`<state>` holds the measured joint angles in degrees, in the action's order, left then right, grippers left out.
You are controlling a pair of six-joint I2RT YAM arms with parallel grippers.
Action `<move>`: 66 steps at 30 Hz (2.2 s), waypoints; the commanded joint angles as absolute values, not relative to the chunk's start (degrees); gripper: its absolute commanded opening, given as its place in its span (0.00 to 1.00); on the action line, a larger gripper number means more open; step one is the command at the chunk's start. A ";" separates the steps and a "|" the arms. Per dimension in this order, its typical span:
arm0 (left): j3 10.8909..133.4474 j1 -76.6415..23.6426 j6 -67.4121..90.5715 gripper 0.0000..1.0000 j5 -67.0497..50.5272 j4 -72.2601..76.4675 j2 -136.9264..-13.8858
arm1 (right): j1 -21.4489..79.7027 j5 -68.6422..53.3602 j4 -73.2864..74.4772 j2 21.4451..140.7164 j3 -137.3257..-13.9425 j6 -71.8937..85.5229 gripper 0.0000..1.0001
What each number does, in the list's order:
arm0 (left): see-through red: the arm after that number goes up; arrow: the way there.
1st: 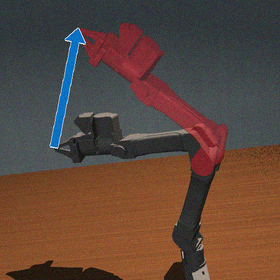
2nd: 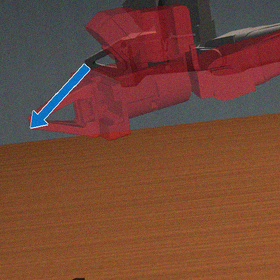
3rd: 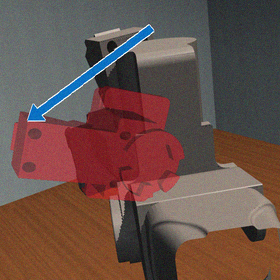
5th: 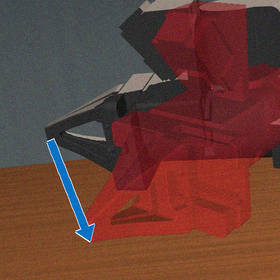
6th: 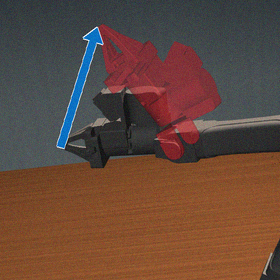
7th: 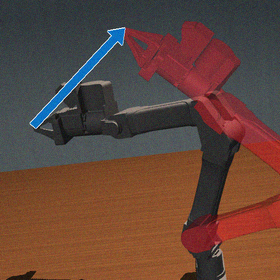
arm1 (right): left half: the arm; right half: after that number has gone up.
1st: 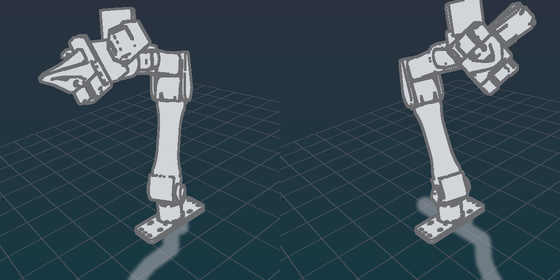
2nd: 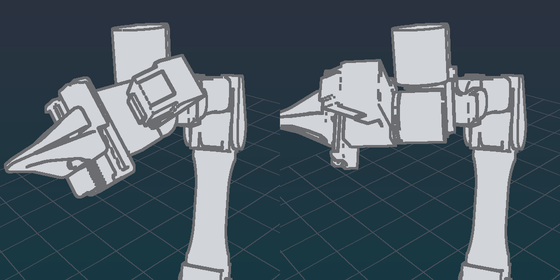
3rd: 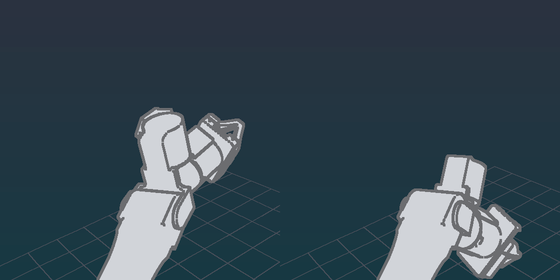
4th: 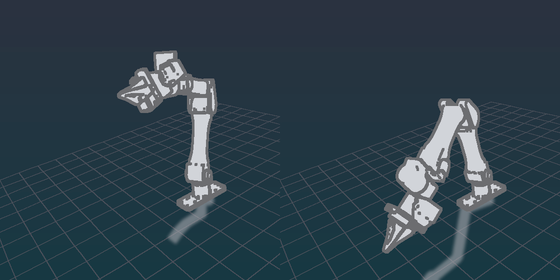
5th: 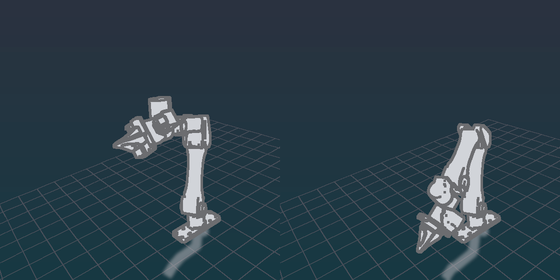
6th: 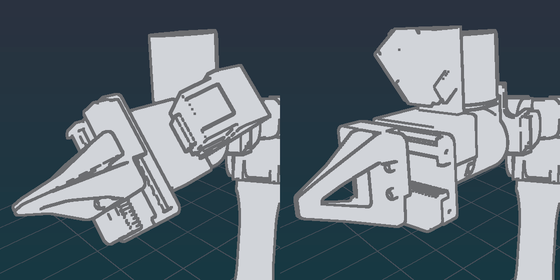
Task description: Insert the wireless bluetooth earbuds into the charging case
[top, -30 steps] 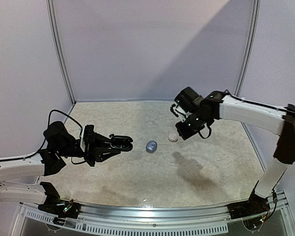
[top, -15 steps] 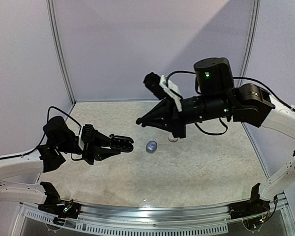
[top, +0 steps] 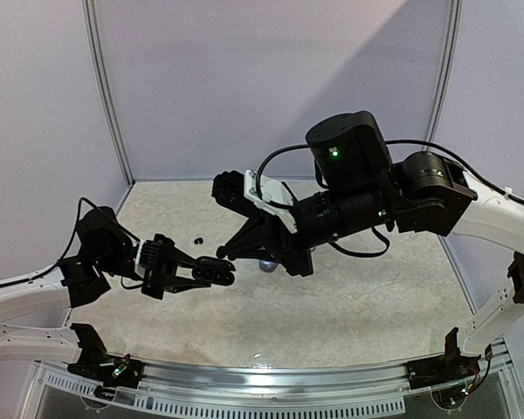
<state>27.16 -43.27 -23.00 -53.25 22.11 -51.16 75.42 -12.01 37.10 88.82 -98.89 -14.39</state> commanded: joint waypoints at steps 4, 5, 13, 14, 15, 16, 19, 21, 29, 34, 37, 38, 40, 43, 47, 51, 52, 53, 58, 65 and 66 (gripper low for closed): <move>27.31 -44.21 -11.20 0.00 -51.28 25.57 -51.41 | 77.06 -11.21 38.82 91.97 -100.29 -14.27 0.00; 27.13 -44.21 -9.71 0.00 -51.21 26.18 -51.56 | 77.08 -10.78 38.65 92.36 -100.17 -14.60 0.00; 26.88 -44.16 -7.25 0.00 -50.37 26.63 -51.19 | 76.84 -7.82 39.80 93.07 -100.18 -19.61 0.00; 26.79 -44.15 -6.73 0.00 -50.21 26.83 -51.20 | 76.76 -7.70 40.14 93.24 -100.25 -19.80 0.00; 26.79 -44.15 -6.38 0.00 -49.99 27.03 -51.16 | 76.61 -7.43 40.45 93.33 -100.26 -19.93 0.00; 26.80 -44.12 -5.95 0.00 -49.82 27.13 -51.18 | 76.37 -6.83 40.65 93.40 -100.28 -19.95 0.00; 26.70 -44.12 -4.92 0.00 -49.57 27.54 -51.18 | 75.61 -5.55 40.98 94.05 -100.60 -19.66 0.00; 26.62 -44.12 -4.66 0.00 -49.31 27.73 -51.20 | 75.46 -5.61 41.00 94.58 -100.85 -19.88 0.00; 26.44 -44.12 -5.15 0.00 -49.31 28.03 -51.15 | 74.38 -4.25 42.01 96.06 -101.72 -20.67 0.00; 26.35 -44.12 -5.86 0.00 -49.64 27.88 -51.15 | 74.01 -3.25 41.66 96.23 -102.16 -20.98 0.00; 26.26 -44.03 -5.91 0.00 -49.67 27.86 -51.14 | 73.86 -2.69 42.29 96.39 -102.58 -21.63 0.00; 26.20 -44.03 -5.89 0.00 -49.65 27.87 -51.08 | 73.91 -2.71 42.82 96.70 -102.90 -21.89 0.00; 26.19 -44.06 -6.04 0.00 -49.58 27.93 -51.08 | 73.84 -3.42 43.80 97.34 -103.71 -22.55 0.00; 26.22 -44.03 -6.23 0.00 -49.57 28.11 -51.15 | 73.87 -4.20 44.81 98.52 -105.03 -23.51 0.00; 26.18 -43.95 -6.16 0.00 -49.41 28.29 -51.09 | 73.83 -3.89 46.01 99.37 -105.51 -24.49 0.00; 26.07 -43.95 -6.06 0.00 -49.39 28.47 -51.02 | 73.75 -2.09 47.77 100.19 -106.28 -24.78 0.00; 26.00 -43.95 -6.01 0.00 -49.39 28.48 -50.90 | 73.74 -1.53 48.25 100.15 -106.17 -24.91 0.00; 25.94 -43.95 -5.98 0.00 -49.44 28.48 -50.93 | 73.73 -1.01 48.81 100.18 -106.15 -25.02 0.00; 25.97 -43.95 -6.31 0.00 -49.61 28.79 -51.05 | 73.64 -0.34 49.42 100.49 -106.73 -25.27 0.00; 26.08 -43.95 -6.34 0.00 -49.62 28.74 -51.12 | 73.65 2.39 49.35 101.84 -108.30 -25.58 0.13; 26.02 -43.95 -6.25 0.00 -49.59 28.77 -51.03 | 73.65 2.58 49.32 102.07 -108.50 -25.53 0.14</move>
